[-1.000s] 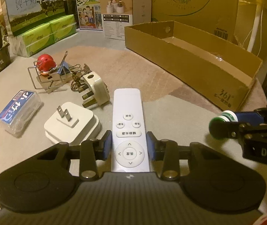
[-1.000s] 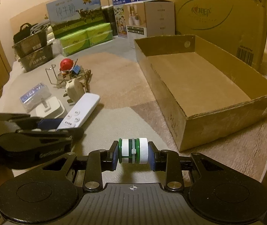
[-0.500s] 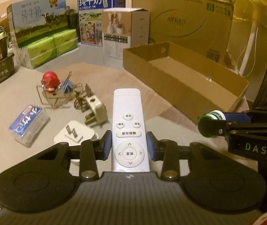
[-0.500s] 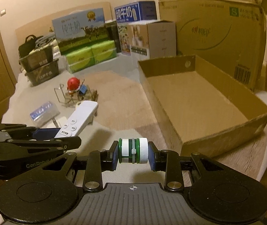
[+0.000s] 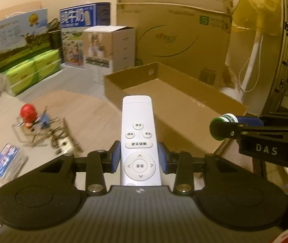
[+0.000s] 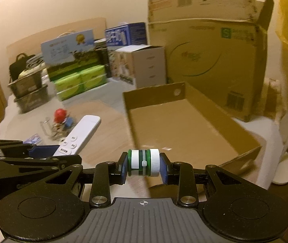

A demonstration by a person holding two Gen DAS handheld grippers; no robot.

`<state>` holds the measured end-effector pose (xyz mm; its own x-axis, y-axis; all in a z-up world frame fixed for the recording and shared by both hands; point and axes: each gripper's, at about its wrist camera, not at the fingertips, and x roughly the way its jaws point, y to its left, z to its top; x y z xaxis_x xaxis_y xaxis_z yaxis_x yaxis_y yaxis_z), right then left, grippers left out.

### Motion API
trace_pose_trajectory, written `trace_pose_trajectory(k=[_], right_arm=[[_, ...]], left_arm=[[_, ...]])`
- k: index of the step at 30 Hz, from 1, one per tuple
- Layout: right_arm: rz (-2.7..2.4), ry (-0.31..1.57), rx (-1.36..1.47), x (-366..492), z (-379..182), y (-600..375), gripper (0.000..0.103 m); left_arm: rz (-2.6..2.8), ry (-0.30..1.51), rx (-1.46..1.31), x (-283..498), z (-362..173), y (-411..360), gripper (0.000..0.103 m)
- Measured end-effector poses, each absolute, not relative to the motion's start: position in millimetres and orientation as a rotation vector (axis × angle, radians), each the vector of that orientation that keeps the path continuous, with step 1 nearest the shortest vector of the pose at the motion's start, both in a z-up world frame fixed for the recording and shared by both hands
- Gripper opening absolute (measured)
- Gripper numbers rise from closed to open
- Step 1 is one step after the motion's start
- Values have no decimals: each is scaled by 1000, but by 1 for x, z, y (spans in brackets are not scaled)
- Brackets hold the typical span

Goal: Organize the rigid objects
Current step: 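Carry the remote and the bottle in both grippers over the cardboard box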

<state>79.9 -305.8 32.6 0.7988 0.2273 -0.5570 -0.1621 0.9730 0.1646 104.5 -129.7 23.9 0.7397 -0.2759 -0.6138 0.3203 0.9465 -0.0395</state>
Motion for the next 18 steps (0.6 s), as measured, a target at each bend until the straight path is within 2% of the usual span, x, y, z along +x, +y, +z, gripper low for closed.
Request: trace_pose_trajectory(k=[18], right_arm=[[127, 666, 117, 151, 8, -386, 32]], left_arm=[[-405, 677, 27, 181, 21, -214, 35]])
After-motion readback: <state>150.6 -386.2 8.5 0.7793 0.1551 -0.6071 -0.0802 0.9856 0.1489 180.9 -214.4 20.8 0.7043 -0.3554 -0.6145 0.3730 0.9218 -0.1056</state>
